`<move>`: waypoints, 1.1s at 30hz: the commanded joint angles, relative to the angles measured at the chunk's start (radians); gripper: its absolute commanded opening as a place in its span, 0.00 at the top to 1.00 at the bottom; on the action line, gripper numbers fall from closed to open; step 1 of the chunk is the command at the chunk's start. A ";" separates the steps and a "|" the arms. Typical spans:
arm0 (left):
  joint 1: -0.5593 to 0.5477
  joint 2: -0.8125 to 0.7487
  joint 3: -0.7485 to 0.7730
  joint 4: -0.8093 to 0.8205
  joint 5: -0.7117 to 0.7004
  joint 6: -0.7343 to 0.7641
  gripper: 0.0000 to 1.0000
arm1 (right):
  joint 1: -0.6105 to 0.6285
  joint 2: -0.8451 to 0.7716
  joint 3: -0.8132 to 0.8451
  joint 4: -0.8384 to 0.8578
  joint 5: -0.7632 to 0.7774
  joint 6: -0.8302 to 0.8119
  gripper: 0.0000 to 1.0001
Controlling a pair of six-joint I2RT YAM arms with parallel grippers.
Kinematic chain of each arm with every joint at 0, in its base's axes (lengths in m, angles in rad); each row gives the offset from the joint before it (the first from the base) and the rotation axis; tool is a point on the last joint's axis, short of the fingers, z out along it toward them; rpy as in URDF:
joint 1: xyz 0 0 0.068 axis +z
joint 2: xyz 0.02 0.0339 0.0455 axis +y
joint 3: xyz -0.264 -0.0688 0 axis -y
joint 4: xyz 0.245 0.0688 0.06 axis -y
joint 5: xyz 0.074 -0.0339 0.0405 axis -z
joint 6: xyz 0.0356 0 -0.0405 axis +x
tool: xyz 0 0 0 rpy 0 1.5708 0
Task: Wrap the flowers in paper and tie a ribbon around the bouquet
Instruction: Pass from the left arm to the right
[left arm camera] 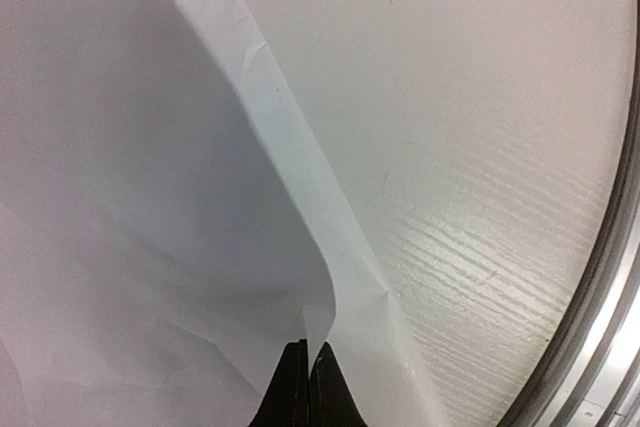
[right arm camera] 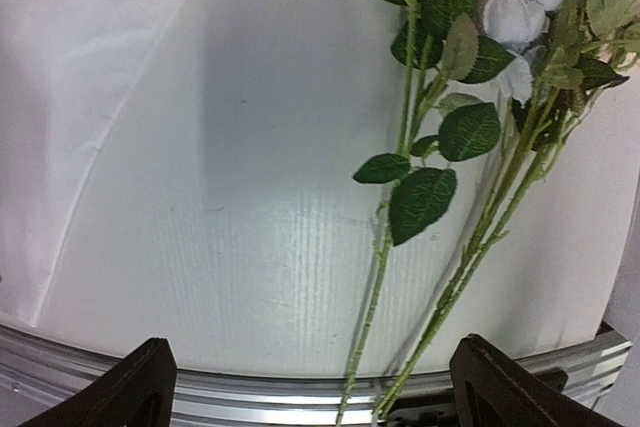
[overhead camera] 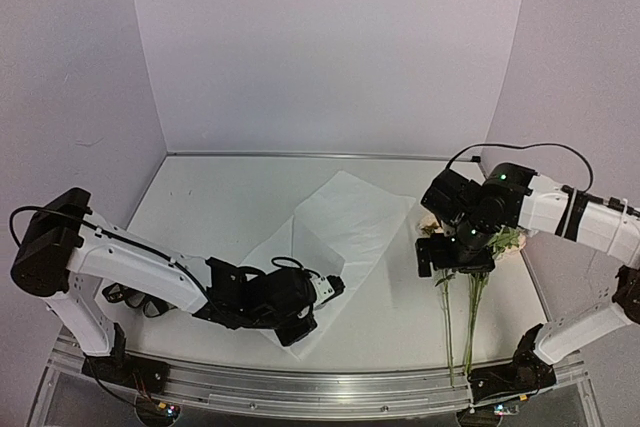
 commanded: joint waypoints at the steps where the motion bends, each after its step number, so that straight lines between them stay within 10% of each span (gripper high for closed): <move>1: -0.041 0.039 0.051 -0.017 -0.101 0.041 1.00 | -0.003 0.063 0.084 0.109 -0.124 0.073 0.02; 23: -0.058 0.040 0.031 0.009 -0.117 0.040 1.00 | -0.003 0.503 0.366 0.352 -0.564 0.099 0.07; 28: -0.058 0.036 0.027 0.015 -0.122 0.038 1.00 | -0.002 0.535 0.341 0.425 -0.617 0.151 0.26; 33: -0.057 0.027 0.020 0.025 -0.129 0.025 1.00 | 0.005 0.520 0.309 0.443 -0.623 0.160 0.75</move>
